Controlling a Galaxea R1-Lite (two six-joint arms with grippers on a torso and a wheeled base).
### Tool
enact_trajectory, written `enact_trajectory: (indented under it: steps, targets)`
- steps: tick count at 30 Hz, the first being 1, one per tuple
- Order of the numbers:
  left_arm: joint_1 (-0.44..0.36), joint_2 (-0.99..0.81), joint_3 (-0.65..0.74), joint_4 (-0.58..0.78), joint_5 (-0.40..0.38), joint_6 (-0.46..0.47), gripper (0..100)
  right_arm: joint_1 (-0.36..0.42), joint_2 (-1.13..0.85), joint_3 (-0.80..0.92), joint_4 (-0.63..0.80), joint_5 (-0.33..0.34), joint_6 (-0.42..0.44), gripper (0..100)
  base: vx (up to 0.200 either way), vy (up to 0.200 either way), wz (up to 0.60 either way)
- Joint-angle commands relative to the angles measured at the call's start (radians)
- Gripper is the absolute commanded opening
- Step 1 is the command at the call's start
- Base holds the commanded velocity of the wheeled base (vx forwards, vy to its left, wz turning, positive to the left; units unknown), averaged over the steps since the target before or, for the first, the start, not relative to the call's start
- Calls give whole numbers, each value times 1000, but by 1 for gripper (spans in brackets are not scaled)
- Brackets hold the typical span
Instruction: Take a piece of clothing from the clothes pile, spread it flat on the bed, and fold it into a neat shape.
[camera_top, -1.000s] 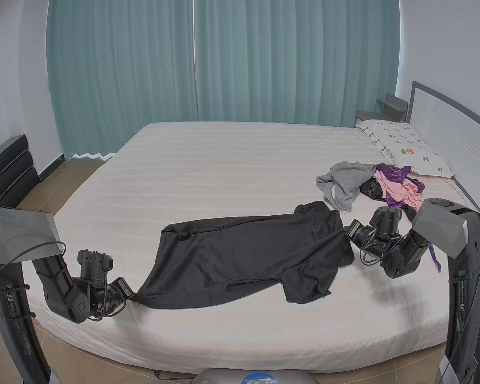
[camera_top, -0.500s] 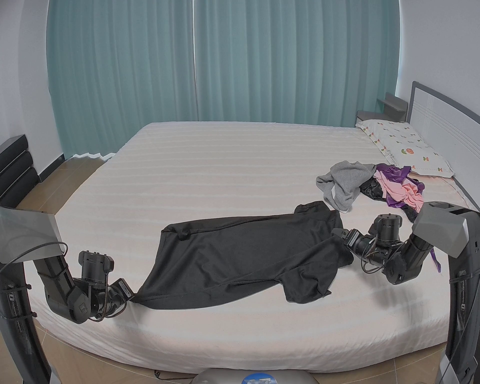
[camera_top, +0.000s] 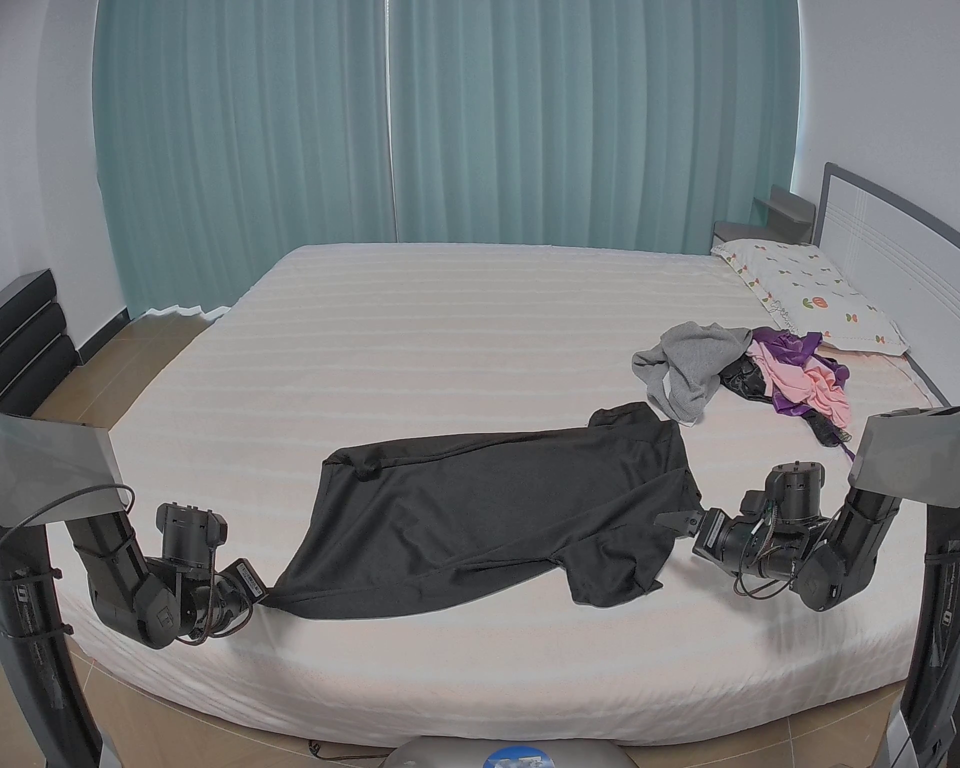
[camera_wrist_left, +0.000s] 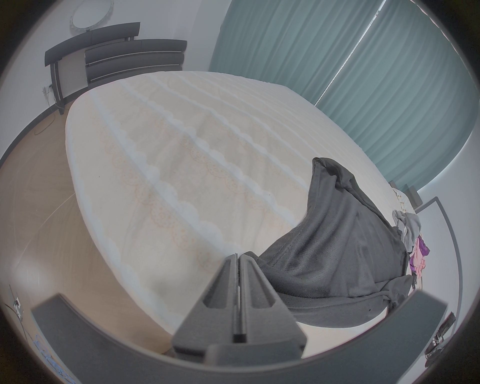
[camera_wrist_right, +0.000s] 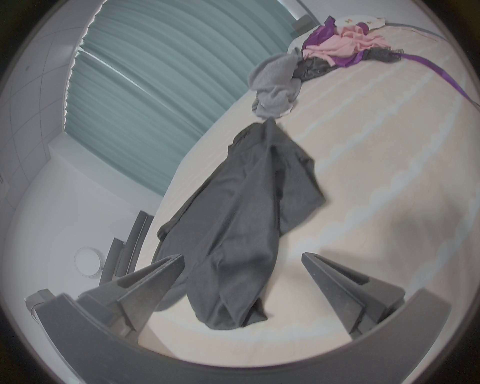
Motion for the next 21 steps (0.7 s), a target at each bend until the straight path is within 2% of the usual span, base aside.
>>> enact_trajectory:
  steps: [1, 10, 17, 18, 21]
  targets:
    - [1, -6, 3, 0, 1, 0, 0, 57, 10, 13, -1, -2, -5, 100, 0, 0, 0]
    - [1, -4, 2, 0, 1, 0, 0, 141, 61, -33, 16, -10, -6, 100, 0, 0, 0]
    - [1, -4, 2, 0, 1, 1, 0, 153, 66, -79, 79, -10, -6, 100, 0, 0, 0]
    - [1, -4, 2, 0, 1, 0, 0, 155, 67, -80, 79, -11, -8, 0, 0, 0, 0]
    - [1, -4, 3, 0, 1, 0, 0, 159, 66, -85, 80, -21, -17, 0, 0, 0, 0]
